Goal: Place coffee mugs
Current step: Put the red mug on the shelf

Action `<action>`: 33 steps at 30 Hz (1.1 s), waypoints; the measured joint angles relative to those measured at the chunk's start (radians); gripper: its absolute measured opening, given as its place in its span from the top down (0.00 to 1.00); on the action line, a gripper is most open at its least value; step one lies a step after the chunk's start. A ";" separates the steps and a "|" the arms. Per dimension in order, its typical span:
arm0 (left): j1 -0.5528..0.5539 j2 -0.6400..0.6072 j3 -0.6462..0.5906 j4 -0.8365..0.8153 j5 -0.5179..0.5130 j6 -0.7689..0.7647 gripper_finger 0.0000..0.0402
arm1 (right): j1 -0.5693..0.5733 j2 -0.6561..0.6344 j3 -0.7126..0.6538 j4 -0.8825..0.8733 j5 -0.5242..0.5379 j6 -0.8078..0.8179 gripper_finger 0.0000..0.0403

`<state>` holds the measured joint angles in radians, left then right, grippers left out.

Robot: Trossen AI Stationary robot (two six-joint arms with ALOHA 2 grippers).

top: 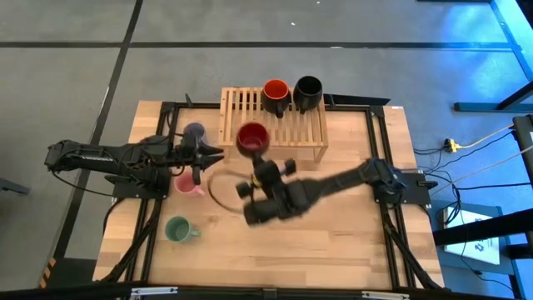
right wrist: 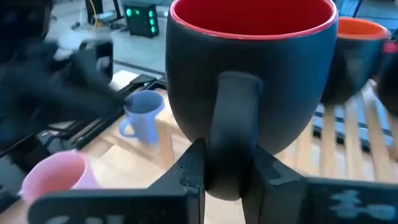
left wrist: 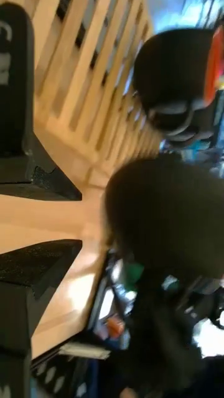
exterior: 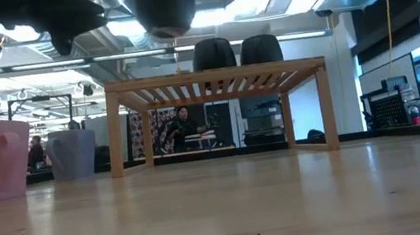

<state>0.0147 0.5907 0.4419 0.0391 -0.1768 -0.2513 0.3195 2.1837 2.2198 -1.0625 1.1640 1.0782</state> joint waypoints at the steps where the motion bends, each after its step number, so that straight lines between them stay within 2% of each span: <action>1: 0.000 0.000 0.000 -0.016 0.027 0.000 0.74 | -0.026 0.000 0.009 0.045 -0.023 -0.064 0.89; 5: 0.000 0.000 0.000 -0.084 0.146 0.001 0.74 | -0.124 0.000 0.014 0.248 -0.110 -0.279 0.89; 9: 0.000 0.000 0.000 -0.129 0.194 0.001 0.74 | -0.204 0.000 0.014 0.348 -0.144 -0.353 0.89; 19: 0.000 0.000 0.000 -0.133 0.190 0.001 0.74 | -0.330 0.014 0.013 0.394 -0.204 -0.390 0.89; 23: 0.000 0.000 0.000 -0.135 0.190 0.000 0.74 | -0.359 0.028 -0.013 0.477 -0.248 -0.387 0.89; 33: 0.000 0.000 0.000 -0.136 0.187 0.001 0.74 | -0.401 0.079 -0.026 0.516 -0.246 -0.386 0.89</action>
<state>0.0143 0.5908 0.4419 -0.0971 0.0100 -0.2508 -0.0814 2.2625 2.1937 -0.5461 0.9178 0.6922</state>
